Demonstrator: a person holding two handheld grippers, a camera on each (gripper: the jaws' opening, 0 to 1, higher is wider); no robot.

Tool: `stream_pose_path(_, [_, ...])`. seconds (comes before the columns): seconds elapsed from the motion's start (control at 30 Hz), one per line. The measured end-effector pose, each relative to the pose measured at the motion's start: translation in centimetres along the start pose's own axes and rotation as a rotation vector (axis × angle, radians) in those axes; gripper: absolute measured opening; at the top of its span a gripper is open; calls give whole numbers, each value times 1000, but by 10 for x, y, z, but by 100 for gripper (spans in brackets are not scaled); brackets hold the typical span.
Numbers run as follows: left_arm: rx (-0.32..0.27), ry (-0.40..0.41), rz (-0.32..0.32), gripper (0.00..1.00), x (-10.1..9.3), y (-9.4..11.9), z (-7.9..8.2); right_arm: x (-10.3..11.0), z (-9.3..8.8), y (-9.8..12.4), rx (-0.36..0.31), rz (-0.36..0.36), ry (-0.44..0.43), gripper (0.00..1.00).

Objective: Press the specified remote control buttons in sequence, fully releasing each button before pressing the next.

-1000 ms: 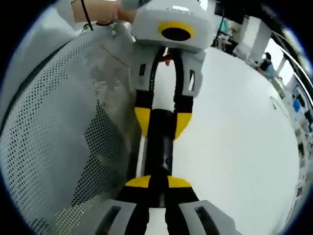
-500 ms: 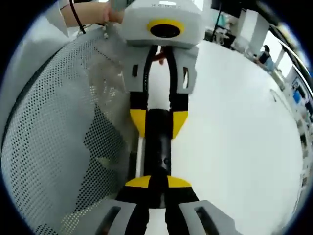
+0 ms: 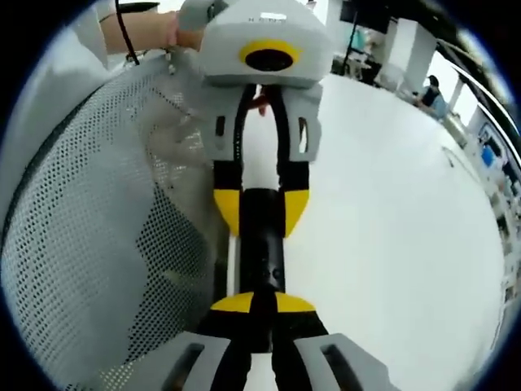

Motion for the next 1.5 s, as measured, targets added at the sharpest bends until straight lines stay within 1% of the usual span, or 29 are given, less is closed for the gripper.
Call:
stream_pose_path(0.07, [-1,1,-1,24,0,0,0,1,2,-1,40,6,26,3])
stream_pose_path(0.13, [0,1,-1,24,0,0,0,1,3,-3,68,7,32,3])
stream_pose_path(0.2, [2,-1,0,24,0,0,0,0,4,-3,74,12,18,3])
stream_pose_path(0.23, [2,0,-1,24,0,0,0,0,3,-3,78,16,29,3])
stream_pose_path(0.33, [-2,1,-3,24,0,0,0,0,2,-2,66,12,6,4])
stream_pose_path(0.37, [-2,1,-3,24,0,0,0,1,1,-1,51,4,-8,4])
stream_pose_path(0.43, [-1,0,-4,24,0,0,0,3,0,0,25,-15,26,4])
stream_pose_path(0.53, [0,0,0,24,0,1,0,6,-2,1,-13,-43,25,4])
stream_pose_path(0.67, [-1,1,3,24,0,0,0,5,-4,1,-55,-52,29,4])
stream_pose_path(0.7, [-2,0,3,24,0,0,0,6,-3,1,-64,-53,38,3])
stream_pose_path(0.73, [-2,1,2,24,0,0,0,6,-2,0,-68,-54,65,3])
stream_pose_path(0.8, [-3,1,1,24,0,0,0,6,0,-1,-67,-56,76,1])
stream_pose_path(0.9, [-4,2,0,24,0,0,0,3,1,-2,-54,-45,34,1])
stream_pose_path(0.93, [-5,3,1,24,0,0,0,3,2,-2,-47,-42,37,1])
stream_pose_path(0.97, [-6,3,1,24,0,0,0,3,3,-3,-25,-35,44,0])
stream_pose_path(1.1, [-10,3,2,24,0,0,-1,0,6,-4,38,-2,11,0])
stream_pose_path(1.17, [-9,4,1,24,0,0,-1,-1,6,-4,46,-1,0,0])
stream_pose_path(1.2, [-9,4,0,24,0,0,-1,1,6,-4,51,-8,13,0])
stream_pose_path(1.27, [-10,3,2,24,0,0,-1,3,4,-3,38,-24,16,1])
stream_pose_path(1.33, [-14,8,4,24,0,0,-1,2,2,-2,-14,-38,-25,1])
stream_pose_path(1.37, [-17,9,5,24,0,0,-1,2,1,-2,-33,-44,-26,1])
stream_pose_path(1.4, [-19,10,6,24,0,0,-1,4,0,-1,-44,-56,-6,1])
stream_pose_path(1.43, [-19,10,6,24,0,0,-1,5,1,-2,-44,-73,36,1])
stream_pose_path(1.47, [-19,8,7,24,0,0,-1,7,2,-2,-21,-93,104,1])
stream_pose_path(1.5, [-19,7,7,24,0,0,-1,9,4,-3,-8,-102,141,0])
Point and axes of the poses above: the point that each gripper's makers call its tool centre point, and the gripper's own axes: y roughly backward along the fingers, x roughly to its left, z roughly out of its top, the point moved 6 cm from there along y, roughly backward along the fingers, and after that the axes turned 4 degrees about -x, right-handed, at the moved point
